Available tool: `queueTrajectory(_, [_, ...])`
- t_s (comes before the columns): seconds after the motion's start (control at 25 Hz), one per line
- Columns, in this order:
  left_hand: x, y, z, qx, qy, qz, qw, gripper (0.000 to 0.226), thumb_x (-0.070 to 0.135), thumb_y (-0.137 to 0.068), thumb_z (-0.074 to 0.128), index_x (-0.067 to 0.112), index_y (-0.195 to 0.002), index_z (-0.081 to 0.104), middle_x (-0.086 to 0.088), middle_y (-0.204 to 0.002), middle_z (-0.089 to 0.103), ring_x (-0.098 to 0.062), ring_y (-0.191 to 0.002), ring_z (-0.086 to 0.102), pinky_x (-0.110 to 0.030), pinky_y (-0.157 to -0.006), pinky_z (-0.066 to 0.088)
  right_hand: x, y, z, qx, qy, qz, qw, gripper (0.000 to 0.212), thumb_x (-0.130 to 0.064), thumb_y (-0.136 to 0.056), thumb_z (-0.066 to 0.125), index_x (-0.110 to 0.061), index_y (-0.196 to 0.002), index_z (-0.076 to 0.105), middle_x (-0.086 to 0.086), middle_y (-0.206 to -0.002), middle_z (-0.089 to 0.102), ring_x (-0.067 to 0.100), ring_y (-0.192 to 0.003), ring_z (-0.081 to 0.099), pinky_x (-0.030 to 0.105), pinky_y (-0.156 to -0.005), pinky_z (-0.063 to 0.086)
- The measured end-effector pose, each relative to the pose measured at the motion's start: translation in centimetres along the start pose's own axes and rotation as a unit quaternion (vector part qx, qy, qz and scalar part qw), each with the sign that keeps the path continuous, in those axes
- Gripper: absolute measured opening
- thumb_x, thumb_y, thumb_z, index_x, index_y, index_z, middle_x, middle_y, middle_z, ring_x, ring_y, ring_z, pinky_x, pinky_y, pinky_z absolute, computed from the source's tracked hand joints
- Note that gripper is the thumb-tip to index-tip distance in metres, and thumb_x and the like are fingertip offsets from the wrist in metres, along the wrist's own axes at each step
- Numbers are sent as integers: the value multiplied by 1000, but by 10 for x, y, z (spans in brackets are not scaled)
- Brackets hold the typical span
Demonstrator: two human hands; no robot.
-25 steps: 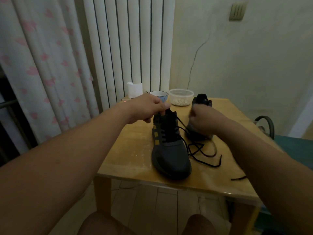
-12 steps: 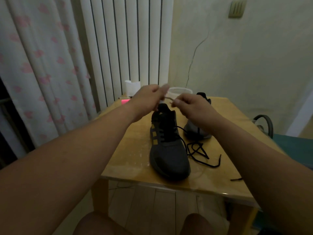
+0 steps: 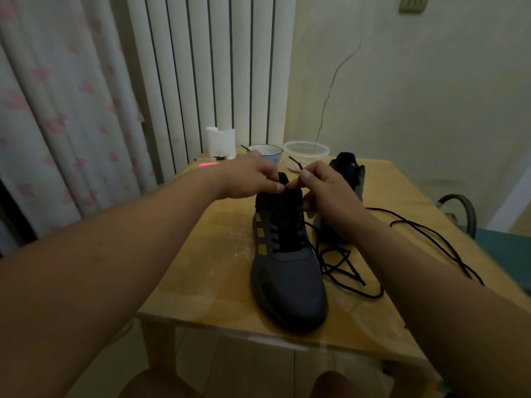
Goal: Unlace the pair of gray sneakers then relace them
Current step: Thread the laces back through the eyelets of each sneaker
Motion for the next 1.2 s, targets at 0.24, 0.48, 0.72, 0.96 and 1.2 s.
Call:
queueTrajectory(0.24, [5,-14,-9,108,166,75,977,11,31,-106,61,30,-94,61,8,-89,63,8,-72,57,-15,-68,45,10,-17,1,62,3,-31,998,22,-27,-110,46,-8,-107,56,15,-93,65,17,-71,59,36,-64,52])
queueTrajectory(0.48, [-16,-18,22,103,250,83,959,23,38,-105,62,17,-111,68,1,-100,72,-7,-95,70,-25,-77,59,10,-16,19,126,37,-133,982,21,-24,-111,47,-7,-100,53,10,-89,58,26,-82,57,42,-69,48])
queueTrajectory(0.72, [-24,-18,25,-61,263,67,961,31,35,-96,67,21,-123,72,7,-116,76,-9,-112,69,-25,-98,51,17,-16,22,163,22,-164,973,15,-17,-111,47,-12,-97,51,-6,-83,51,1,-73,48,16,-64,40])
queueTrajectory(0.96, [-36,-31,49,78,534,105,835,30,18,-105,57,6,-132,67,-14,-128,72,-28,-124,67,-41,-109,52,18,-15,32,128,-29,-146,980,17,-16,-110,49,-11,-95,54,-7,-80,52,-2,-71,48,14,-61,42])
queueTrajectory(1.2, [-38,-32,50,92,530,116,835,30,17,-106,55,0,-127,66,-15,-115,74,-29,-110,70,-42,-100,56,36,-24,13,59,-174,-43,982,18,-22,-111,47,-13,-103,61,-1,-90,64,12,-72,55,29,-67,50])
Point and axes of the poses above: each hand's wrist, its own y-axis away from the middle knuckle, its own z-axis out of the palm, x = y × z, the point moved 8 cm from there along -y, towards the middle knuckle
